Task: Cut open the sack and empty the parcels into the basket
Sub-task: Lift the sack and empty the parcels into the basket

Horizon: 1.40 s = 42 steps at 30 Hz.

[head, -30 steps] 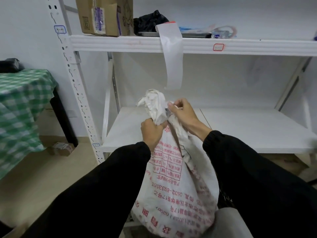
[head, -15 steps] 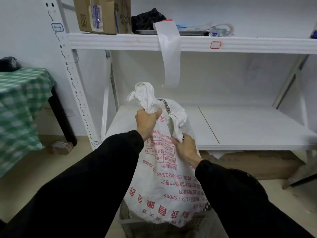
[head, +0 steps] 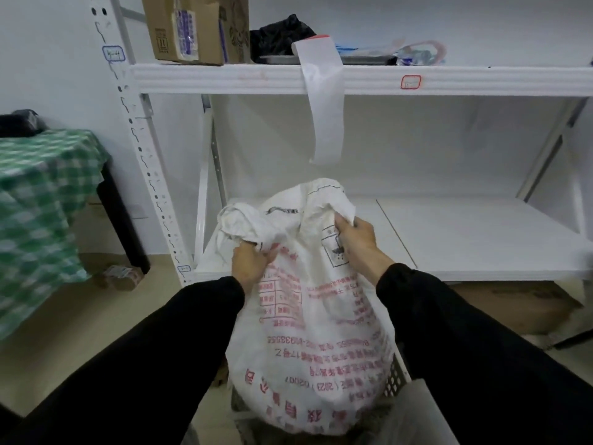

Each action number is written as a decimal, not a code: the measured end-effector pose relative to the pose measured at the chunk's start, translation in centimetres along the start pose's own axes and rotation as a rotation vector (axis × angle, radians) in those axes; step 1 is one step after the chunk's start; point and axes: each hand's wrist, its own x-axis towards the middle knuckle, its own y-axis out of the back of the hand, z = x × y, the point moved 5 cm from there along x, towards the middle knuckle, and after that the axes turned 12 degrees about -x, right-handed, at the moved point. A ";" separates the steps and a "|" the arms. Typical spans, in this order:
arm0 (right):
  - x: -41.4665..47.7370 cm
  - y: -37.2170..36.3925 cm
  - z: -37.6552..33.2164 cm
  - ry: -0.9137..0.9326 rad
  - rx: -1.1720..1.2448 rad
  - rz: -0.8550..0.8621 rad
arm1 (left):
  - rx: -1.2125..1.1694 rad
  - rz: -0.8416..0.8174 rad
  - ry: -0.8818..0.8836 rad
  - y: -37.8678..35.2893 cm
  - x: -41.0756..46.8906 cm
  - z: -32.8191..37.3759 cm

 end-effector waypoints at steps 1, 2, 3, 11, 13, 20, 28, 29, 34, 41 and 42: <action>-0.9 -1.3 0.4 0.043 -0.093 -0.097 | -0.031 0.011 -0.013 -0.4 0.0 0.4; -2.0 -2.4 0.8 0.079 -0.144 -0.200 | -0.069 0.013 -0.007 -0.9 -0.1 0.7; -3.2 -3.3 1.2 0.093 -0.133 -0.311 | -0.127 0.007 0.020 -1.3 0.0 0.7; -4.2 -5.3 4.3 0.144 -0.216 -0.379 | -0.637 -0.097 0.261 -4.5 -0.4 2.1; -3.7 -4.8 4.3 0.206 -0.437 -0.175 | -0.655 -0.147 0.252 -5.1 -0.5 2.4; -1.9 -0.4 -0.2 0.240 -0.167 0.157 | -0.206 -0.450 -0.041 -3.9 0.5 2.4; -1.5 -2.5 -4.1 0.171 -0.091 -0.068 | -0.062 -0.189 -0.127 -4.0 0.3 3.5; -1.5 -2.4 -4.0 0.173 -0.133 -0.077 | -0.107 -0.140 -0.118 -4.1 0.1 3.7; -1.0 -2.0 -2.1 0.275 -0.406 -0.283 | -0.179 0.164 -0.049 -3.5 0.8 4.3; -0.7 -1.4 3.3 0.225 -0.339 -0.553 | -0.540 0.135 0.093 -3.8 2.1 5.7; -0.7 -1.0 3.0 0.266 -0.425 -0.414 | -0.573 0.106 0.098 -4.0 2.0 6.1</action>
